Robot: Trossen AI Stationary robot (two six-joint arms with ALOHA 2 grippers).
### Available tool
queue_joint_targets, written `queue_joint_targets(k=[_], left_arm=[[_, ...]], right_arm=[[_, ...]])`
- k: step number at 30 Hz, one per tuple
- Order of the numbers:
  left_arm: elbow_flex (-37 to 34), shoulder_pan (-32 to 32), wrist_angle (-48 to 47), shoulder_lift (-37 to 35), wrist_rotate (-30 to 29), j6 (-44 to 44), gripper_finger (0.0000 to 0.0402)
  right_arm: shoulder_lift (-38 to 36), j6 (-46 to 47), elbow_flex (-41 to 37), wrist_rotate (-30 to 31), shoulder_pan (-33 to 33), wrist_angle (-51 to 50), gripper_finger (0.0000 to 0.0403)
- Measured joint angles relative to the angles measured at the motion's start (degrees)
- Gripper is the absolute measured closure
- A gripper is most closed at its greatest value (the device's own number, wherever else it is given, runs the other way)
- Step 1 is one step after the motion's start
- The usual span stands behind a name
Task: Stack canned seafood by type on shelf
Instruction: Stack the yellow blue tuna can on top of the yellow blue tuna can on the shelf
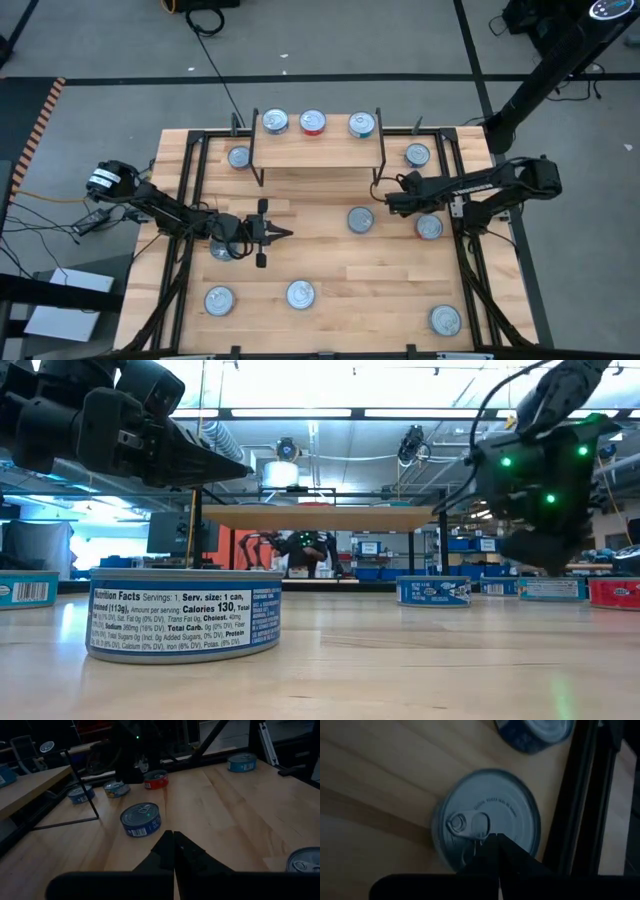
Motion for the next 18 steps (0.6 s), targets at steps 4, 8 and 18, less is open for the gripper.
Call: queue_joint_targets(k=[4,8,18], left_arm=[[-0.02,0.00,0.01,0.00,0.00,0.00,0.0401],[-0.02,0.00,0.01,0.00,-0.01,-0.02,0.0401],[-0.02,0.00,-0.02,0.00,-0.02,-0.02,0.0401]], right_arm=[[-0.07,-0.58,-2.02,-0.56,-1.08,2.11,0.0400],[-0.11,-1.83,-2.09,-1.33,-1.09,2.54,0.0400],[-0.16,-3.48,3.69,-13.48,5.42,3.81,0.0399]])
